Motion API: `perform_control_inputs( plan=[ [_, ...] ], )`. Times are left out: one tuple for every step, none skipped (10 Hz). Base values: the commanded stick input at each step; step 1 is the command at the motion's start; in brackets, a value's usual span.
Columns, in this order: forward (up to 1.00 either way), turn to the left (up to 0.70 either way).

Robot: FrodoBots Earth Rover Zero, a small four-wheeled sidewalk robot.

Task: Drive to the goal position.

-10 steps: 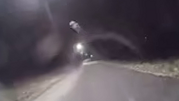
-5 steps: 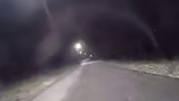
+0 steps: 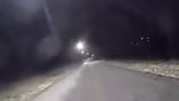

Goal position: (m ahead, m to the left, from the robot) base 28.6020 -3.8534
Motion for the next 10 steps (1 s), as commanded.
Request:
perform_control_inputs(
  plan=[
    [1.00, 0.09],
    [1.00, 0.09],
    [1.00, 0.11],
    [1.00, 0.14],
    [1.00, 0.14],
    [1.00, 0.12],
    [1.00, 0.11],
    [1.00, 0.09],
    [1.00, 0.08],
    [1.00, 0.08]
  ],
)
